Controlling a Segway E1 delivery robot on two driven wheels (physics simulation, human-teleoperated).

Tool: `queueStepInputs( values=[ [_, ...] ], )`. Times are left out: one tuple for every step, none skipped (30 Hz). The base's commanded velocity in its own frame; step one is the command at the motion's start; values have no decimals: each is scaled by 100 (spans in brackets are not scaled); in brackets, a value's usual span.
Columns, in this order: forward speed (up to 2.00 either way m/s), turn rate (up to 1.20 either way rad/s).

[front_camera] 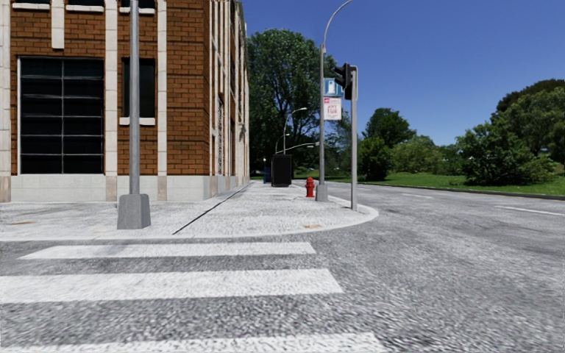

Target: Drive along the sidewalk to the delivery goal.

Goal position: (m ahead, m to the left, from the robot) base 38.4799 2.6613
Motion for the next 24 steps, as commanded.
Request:
queueStepInputs(
  values=[
    [75, 43],
    [75, 44],
    [75, 44],
    [75, 44],
    [75, 44],
    [75, 45],
    [75, 45],
    [75, 46],
    [75, 48],
    [75, 48],
    [75, 48],
    [75, 48],
    [75, 48],
    [75, 48],
    [75, 48],
    [75, 48],
    [75, 48],
    [75, 46],
    [75, 35],
    [75, 35],
    [75, 22],
    [75, 12],
    [75, 12],
    [77, 0]
  ],
)
